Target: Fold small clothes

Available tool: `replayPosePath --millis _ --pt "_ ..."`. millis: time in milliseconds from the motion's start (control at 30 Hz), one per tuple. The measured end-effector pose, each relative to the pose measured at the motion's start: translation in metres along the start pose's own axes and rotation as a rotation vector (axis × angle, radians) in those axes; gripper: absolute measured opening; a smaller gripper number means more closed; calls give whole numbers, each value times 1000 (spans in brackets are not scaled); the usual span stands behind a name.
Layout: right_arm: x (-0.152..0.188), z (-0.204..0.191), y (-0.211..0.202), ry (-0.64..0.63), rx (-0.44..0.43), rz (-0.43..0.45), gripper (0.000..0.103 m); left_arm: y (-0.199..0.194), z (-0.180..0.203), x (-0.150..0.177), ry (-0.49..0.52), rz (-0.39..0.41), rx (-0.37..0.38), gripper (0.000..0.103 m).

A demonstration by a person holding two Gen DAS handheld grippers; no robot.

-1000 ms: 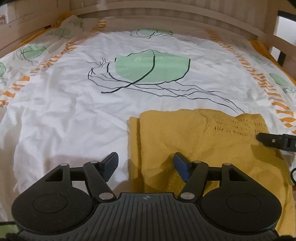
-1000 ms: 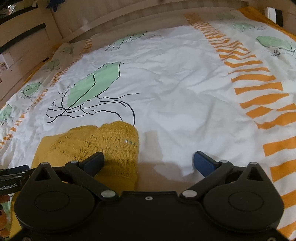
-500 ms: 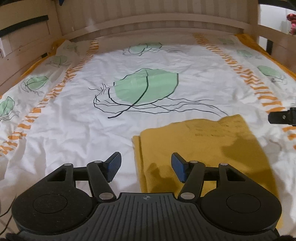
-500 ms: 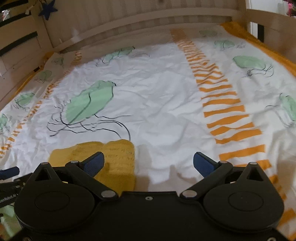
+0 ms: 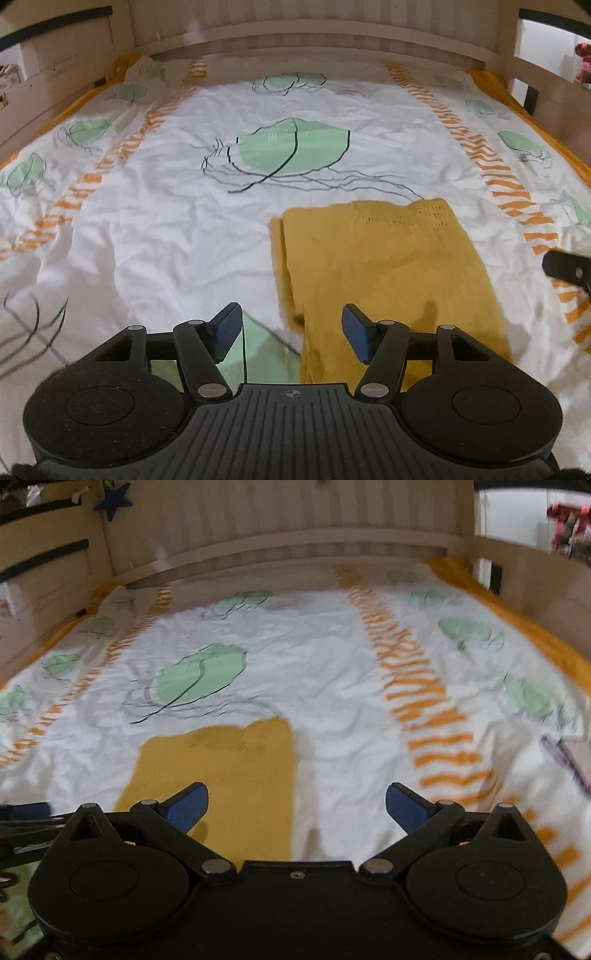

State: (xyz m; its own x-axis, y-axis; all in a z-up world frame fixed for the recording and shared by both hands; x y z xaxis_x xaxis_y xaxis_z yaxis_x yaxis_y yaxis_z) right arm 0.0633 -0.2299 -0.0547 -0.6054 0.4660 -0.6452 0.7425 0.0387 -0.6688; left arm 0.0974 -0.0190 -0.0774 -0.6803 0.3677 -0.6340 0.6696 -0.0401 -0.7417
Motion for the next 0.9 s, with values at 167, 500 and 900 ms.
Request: replayPosePath --millis 167,500,900 --pt "22 -2 -16 8 -23 -44 102 -9 -2 18 -33 -31 3 58" --pt "53 -4 -25 -43 19 -69 102 -12 3 51 -81 -99 52 58" --pt "66 -8 -25 -45 -11 -106 102 -13 -4 59 -121 -125 51 58"
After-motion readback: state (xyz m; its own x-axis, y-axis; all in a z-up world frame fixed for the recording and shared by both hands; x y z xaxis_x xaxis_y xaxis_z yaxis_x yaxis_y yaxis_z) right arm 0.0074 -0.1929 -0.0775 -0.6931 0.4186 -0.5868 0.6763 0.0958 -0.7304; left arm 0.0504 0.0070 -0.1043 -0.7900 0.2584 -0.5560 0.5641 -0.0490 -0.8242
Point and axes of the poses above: each gripper's, at about its wrist camera, not at the fingertips, and y roughly the way its jaws point, z to its right, x to its underside, the point moved 10 cm from there along y, roughly the way its jaws point, and after that the axes turned 14 degrees about y, right-handed, at the moved point
